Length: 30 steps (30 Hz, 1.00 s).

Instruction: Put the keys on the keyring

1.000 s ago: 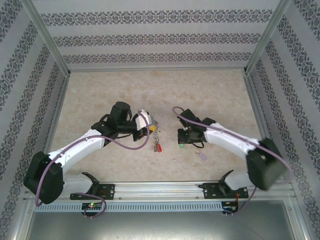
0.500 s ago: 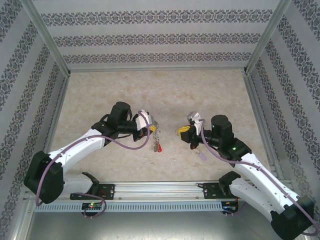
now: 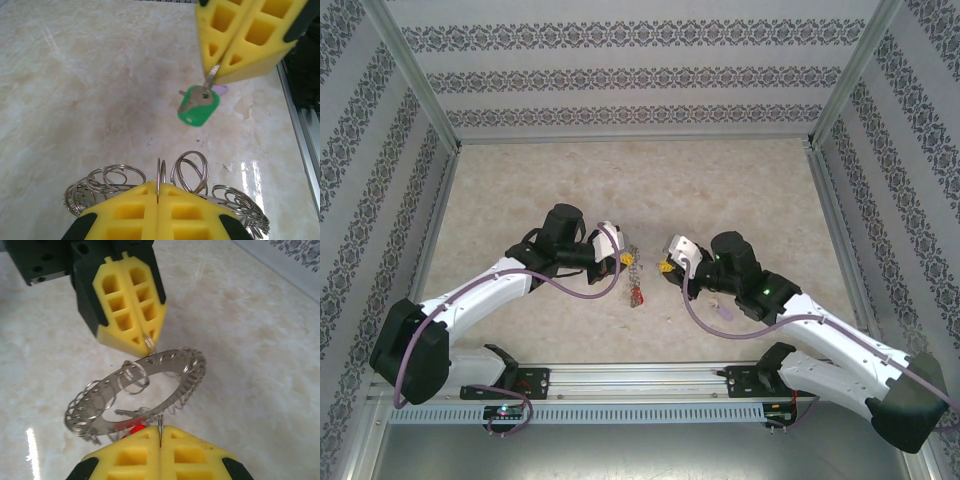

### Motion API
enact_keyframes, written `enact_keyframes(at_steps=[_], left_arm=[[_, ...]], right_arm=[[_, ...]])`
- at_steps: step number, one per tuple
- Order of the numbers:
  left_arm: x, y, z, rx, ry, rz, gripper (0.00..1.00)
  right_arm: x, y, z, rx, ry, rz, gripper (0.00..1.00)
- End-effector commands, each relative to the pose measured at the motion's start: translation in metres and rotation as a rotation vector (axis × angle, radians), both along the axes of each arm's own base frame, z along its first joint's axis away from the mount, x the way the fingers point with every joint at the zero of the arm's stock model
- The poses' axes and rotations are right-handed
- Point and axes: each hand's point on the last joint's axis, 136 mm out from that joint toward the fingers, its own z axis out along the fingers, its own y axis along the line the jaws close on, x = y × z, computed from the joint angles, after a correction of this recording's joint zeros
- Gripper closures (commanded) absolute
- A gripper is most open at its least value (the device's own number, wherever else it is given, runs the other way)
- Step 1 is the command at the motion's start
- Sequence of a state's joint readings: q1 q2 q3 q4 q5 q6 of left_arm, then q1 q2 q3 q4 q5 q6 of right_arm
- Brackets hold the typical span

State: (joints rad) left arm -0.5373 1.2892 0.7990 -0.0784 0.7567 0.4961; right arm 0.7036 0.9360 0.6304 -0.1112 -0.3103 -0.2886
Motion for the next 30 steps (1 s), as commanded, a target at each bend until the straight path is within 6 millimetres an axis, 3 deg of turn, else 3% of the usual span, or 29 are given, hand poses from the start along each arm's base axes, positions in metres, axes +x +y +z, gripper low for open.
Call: enact_keyframes(at_steps=[1,9,13,17,30], left_arm=[[-0.005,-0.012,0.014,-0.046,-0.023,-0.054,1.00],[-0.005,-0.013,0.015,-0.058,-0.013,-0.055,1.00],[-0.004,-0.014,0.015,-0.061,-0.010,-0.051,1.00],[-0.003,-0.014,0.015,-0.060,-0.004,-0.050,1.00],[-0.003,-0.015,0.019,-0.072,-0.011,-0.046,1.00]], right_arm=[[0.013,0.004,0.018,-0.053,-0.138,0.017,1.00],[0.000,0.033,0.021,-0.012,-0.084,0.196,1.00],[-0.004,0.040,0.019,-0.003,-0.045,0.238,1.00],[-0.004,0.048,0.028,0.052,-0.030,0.252,1.00],[0.006,0.055,0.021,0.046,0.045,0.217,1.00]])
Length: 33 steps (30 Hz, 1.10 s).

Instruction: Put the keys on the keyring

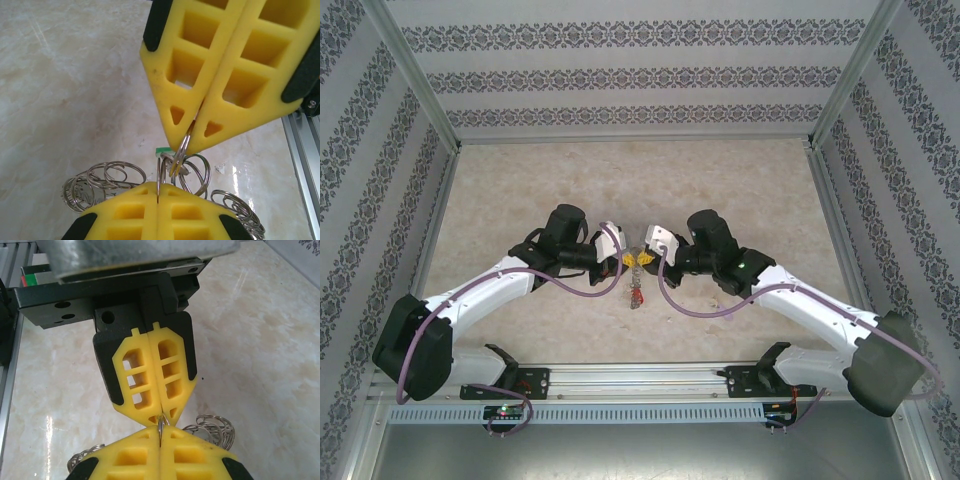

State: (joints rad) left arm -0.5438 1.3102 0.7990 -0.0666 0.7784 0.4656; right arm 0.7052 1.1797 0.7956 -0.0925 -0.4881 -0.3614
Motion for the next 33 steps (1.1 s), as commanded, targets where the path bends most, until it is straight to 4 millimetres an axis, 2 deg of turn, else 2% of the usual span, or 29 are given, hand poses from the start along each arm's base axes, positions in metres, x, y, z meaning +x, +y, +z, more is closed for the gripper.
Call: enact_keyframes(at_steps=[1,16,22,33], left_arm=[[0.000,-0.011,0.023,-0.060,-0.053,-0.033,1.00],[-0.001,-0.011,0.024,-0.066,-0.062,-0.034,1.00],[0.000,-0.009,0.023,-0.060,-0.067,-0.028,1.00],[0.000,-0.008,0.019,-0.059,-0.068,-0.016,1.00]], right_arm=[[-0.002,0.009,0.015,0.041,0.006,0.019,1.00],[0.015,0.010,0.007,0.023,0.012,-0.094,1.00],[0.032,-0.003,0.006,0.004,-0.009,-0.236,1.00],[0.037,-0.019,-0.002,-0.024,-0.030,-0.334,1.00]])
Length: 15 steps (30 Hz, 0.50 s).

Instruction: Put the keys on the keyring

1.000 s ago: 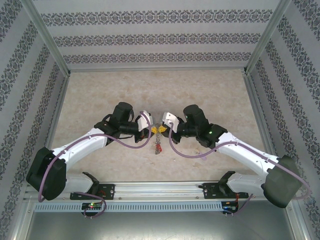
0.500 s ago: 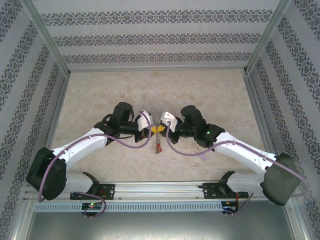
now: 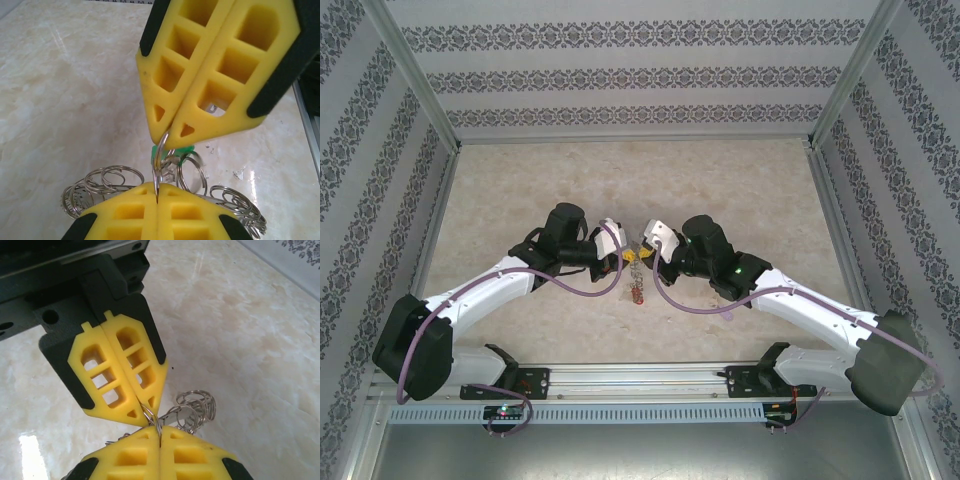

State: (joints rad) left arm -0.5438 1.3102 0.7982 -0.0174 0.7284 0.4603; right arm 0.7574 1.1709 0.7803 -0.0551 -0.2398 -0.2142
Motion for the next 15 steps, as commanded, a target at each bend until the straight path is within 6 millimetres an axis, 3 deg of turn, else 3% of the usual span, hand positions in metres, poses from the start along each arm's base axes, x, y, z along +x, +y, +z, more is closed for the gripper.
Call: enact_keyframes(at_steps=[1,9,15], left_arm=[[-0.012,-0.009,0.014,-0.056,-0.018,-0.060,1.00],[-0.010,-0.009,0.008,-0.053,-0.017,-0.053,1.00],[-0.007,-0.007,-0.008,-0.043,-0.003,-0.026,1.00]], right_arm=[[0.016,-0.012,0.002,-0.009,-0.041,-0.109,1.00],[0.018,-0.012,0.003,-0.031,-0.035,-0.141,1.00],[0.018,-0.009,0.020,-0.008,-0.090,-0.142,1.00]])
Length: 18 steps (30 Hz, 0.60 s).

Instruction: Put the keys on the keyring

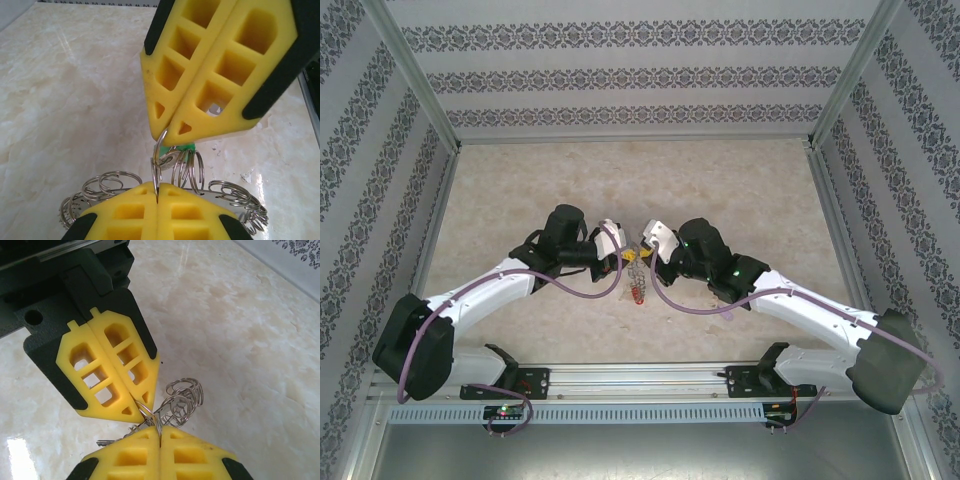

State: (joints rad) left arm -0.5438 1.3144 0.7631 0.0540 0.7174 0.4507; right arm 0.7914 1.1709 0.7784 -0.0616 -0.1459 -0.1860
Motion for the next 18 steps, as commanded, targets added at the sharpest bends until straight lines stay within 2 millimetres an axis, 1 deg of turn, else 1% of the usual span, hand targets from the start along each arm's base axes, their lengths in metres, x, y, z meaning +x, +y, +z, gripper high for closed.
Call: enact_keyframes(at_steps=[1,4,7,10,12,16,18], left_arm=[[-0.010,-0.007,-0.004,-0.034,0.018,-0.037,1.00],[-0.010,-0.008,-0.001,-0.056,0.014,-0.037,1.00],[-0.009,-0.009,0.006,-0.078,-0.001,-0.038,1.00],[-0.010,-0.010,0.010,-0.088,-0.010,-0.046,1.00],[-0.012,-0.011,0.012,-0.092,-0.013,-0.056,1.00],[-0.013,-0.009,0.010,-0.089,-0.012,-0.052,1.00],[-0.012,-0.008,0.009,-0.089,-0.018,-0.043,1.00]], right_arm=[[0.015,-0.008,0.023,0.005,-0.090,-0.074,1.00],[0.003,-0.001,0.016,-0.036,-0.087,0.005,1.00],[-0.013,0.006,0.005,-0.052,-0.026,0.103,1.00],[-0.009,0.001,-0.007,-0.112,0.009,0.079,1.00],[-0.001,-0.004,-0.010,-0.140,0.003,0.027,1.00],[0.012,-0.009,-0.003,-0.127,-0.036,-0.049,1.00],[0.015,-0.012,-0.004,-0.135,-0.033,-0.069,1.00]])
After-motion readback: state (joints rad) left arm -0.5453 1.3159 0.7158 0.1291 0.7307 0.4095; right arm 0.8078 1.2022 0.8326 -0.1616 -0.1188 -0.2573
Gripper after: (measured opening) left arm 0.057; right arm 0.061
